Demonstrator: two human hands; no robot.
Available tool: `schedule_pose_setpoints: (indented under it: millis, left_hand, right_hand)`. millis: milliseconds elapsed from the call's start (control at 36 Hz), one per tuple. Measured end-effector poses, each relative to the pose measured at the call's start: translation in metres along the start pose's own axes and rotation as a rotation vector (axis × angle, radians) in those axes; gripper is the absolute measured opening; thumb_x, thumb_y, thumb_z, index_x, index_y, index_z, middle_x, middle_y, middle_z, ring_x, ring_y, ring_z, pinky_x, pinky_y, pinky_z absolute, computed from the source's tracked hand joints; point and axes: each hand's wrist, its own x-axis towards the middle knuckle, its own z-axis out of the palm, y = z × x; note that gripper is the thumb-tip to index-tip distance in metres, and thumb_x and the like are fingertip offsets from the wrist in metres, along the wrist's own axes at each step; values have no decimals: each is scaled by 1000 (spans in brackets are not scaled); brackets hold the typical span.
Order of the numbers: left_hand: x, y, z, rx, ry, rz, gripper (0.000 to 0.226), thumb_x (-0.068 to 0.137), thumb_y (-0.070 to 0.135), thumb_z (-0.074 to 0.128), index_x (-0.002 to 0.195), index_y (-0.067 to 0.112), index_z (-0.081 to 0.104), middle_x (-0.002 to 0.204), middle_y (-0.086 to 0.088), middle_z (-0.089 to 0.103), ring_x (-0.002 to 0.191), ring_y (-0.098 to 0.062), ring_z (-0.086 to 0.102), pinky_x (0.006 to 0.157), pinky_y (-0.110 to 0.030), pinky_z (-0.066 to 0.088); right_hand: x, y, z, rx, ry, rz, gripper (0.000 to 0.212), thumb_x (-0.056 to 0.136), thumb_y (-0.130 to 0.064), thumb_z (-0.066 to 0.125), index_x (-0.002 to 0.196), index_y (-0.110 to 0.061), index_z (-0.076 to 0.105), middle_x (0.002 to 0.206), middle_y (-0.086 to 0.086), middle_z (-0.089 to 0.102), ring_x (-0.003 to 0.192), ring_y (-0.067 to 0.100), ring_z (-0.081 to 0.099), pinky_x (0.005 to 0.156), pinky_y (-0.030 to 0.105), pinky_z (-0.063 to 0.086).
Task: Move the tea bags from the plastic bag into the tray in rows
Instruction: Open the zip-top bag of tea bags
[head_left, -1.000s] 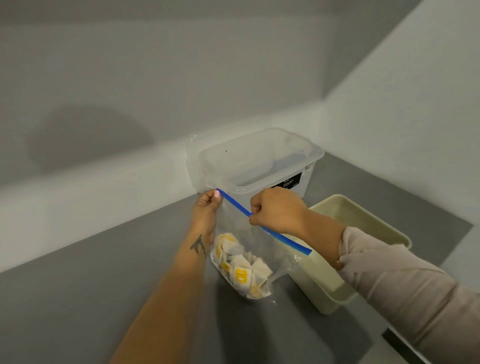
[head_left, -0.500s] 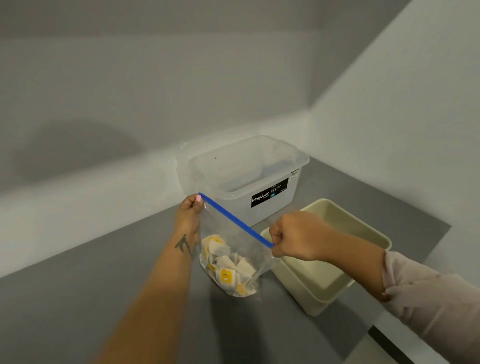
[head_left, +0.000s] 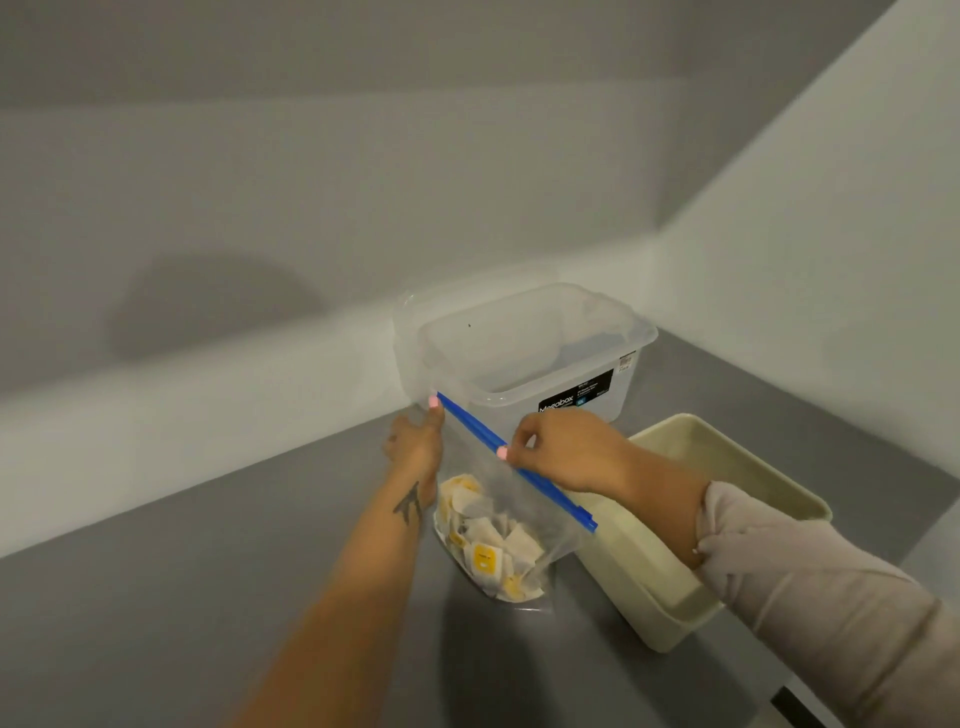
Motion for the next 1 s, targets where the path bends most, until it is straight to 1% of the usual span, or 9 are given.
schedule_pose_setpoints:
  millis: [83, 167, 222, 333, 444, 611, 778, 889, 1000]
  left_hand:
    - [-8, -4, -1, 20, 109, -4, 121, 50, 87, 46, 129, -5, 46, 125, -27, 54, 111, -39, 56, 92, -52, 49]
    - [-29, -1, 3, 20, -43, 2, 84, 76, 62, 63, 121, -7, 47, 82, -16, 57, 73, -25, 61, 55, -28, 51]
    - [-31, -5, 7, 25, -149, -39, 63, 82, 45, 67, 120, 0, 44, 76, -3, 48, 62, -13, 52, 44, -21, 41]
    - [-34, -7, 8, -7, -257, -99, 48, 90, 30, 62, 126, 6, 40, 97, -4, 57, 72, -9, 58, 51, -22, 51]
    - [-39, -7, 5, -58, -352, -134, 5, 96, 14, 50, 98, 9, 51, 92, -7, 64, 70, -11, 62, 52, -22, 52]
    - [-47, -6, 5, -61, -313, -112, 19, 97, 9, 40, 84, 11, 53, 80, -5, 59, 69, -14, 60, 55, -23, 52]
    - [-51, 7, -3, -120, -206, -123, 20, 94, 3, 38, 75, 9, 41, 65, -7, 42, 49, -12, 46, 37, -15, 43]
    - [-48, 13, -19, 108, -159, 3, 20, 92, 7, 41, 72, 12, 41, 58, -5, 44, 34, -8, 42, 42, -20, 41]
    - [-47, 16, -26, 337, -158, 98, 8, 88, 10, 43, 86, 15, 48, 60, -4, 46, 46, -15, 43, 41, -18, 37]
  right_hand:
    - [12, -8, 7, 23, 31, 15, 43, 100, -46, 33, 88, -13, 58, 87, 6, 60, 84, 20, 55, 73, 30, 39]
    - [20, -9, 14, 57, 8, 32, 39, 100, -42, 38, 91, -12, 61, 89, 7, 60, 85, 20, 54, 73, 29, 37]
    - [23, -9, 18, 87, -4, 44, 37, 99, -39, 42, 95, -10, 65, 88, 7, 60, 85, 21, 55, 71, 28, 36]
    - [24, -6, 23, 296, -9, 102, 27, 96, -30, 53, 76, -14, 59, 68, 3, 56, 59, 17, 54, 53, 23, 40]
    - [23, -1, 29, 505, -50, 151, 18, 91, -24, 62, 95, -8, 67, 73, 8, 63, 56, 17, 58, 51, 22, 49]
    - [20, 2, 31, 535, -22, 197, 11, 90, -13, 60, 88, -6, 67, 73, 7, 62, 62, 19, 57, 54, 25, 48]
    - [16, 4, 23, 584, 69, 224, 14, 84, -9, 56, 70, -8, 53, 60, 12, 62, 44, 18, 56, 45, 23, 49]
    - [12, 12, 15, 528, 117, 257, 9, 77, -7, 55, 68, -8, 52, 57, 16, 64, 48, 27, 59, 51, 27, 50]
    - [12, 15, 12, 392, 159, 262, 4, 73, -10, 58, 74, -10, 54, 67, 13, 66, 57, 27, 61, 61, 33, 52]
